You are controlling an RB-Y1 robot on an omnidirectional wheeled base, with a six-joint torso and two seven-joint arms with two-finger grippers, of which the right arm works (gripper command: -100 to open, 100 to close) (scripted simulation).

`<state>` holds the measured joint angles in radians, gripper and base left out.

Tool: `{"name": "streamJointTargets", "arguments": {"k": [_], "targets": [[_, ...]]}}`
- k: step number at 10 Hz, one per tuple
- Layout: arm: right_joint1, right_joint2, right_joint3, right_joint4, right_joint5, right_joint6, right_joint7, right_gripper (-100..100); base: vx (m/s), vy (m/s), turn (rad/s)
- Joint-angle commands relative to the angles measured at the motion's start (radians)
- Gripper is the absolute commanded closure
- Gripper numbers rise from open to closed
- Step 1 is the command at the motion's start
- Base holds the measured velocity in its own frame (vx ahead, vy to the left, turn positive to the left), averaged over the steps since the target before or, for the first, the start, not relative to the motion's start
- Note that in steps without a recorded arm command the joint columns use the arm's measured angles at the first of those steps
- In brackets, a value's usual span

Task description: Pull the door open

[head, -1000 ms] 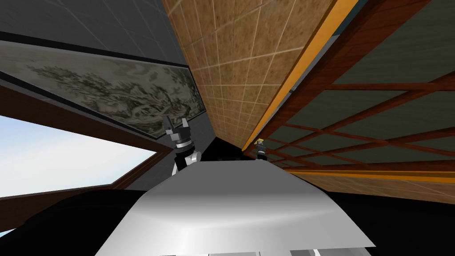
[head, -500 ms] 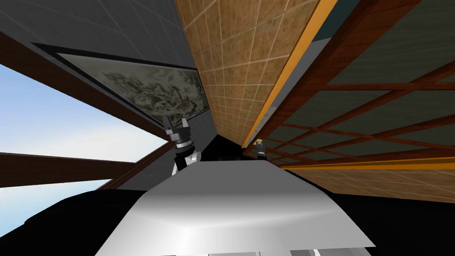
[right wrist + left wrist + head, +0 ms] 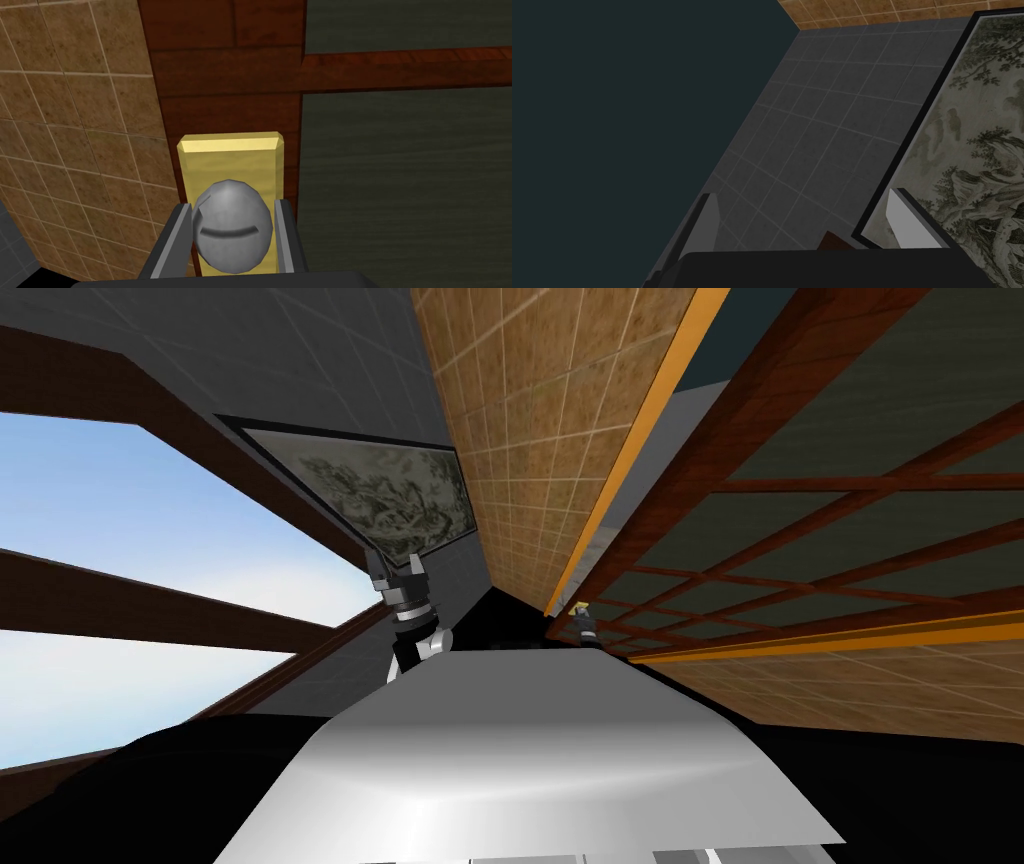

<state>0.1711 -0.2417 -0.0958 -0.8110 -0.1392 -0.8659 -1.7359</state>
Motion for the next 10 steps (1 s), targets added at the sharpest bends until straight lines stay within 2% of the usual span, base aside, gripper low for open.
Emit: {"name": "streamJointTargets", "arguments": {"k": [1,5,7,8,9,10], "targets": [[0.012,-0.013,0.015,-0.004,0.014,-0.019,-0.023,100,-0.211,-0.009,0.108],[0.049,-0.052,0.057,-0.01,0.053,-0.069,-0.085,100,-0.217,-0.041,0.106],[0.058,-0.061,0.067,-0.011,0.062,-0.081,-0.1,100,-0.193,-0.028,0.05],[0.054,-0.056,0.066,-0.008,0.06,-0.075,-0.093,100,-0.092,-0.003,0.015],[0.072,-0.071,0.077,-0.001,0.072,-0.105,-0.115,100,-0.153,-0.023,0.129],[0.08,-0.079,0.081,0.002,0.078,-0.121,-0.125,100,-0.257,-0.031,0.187]]}}
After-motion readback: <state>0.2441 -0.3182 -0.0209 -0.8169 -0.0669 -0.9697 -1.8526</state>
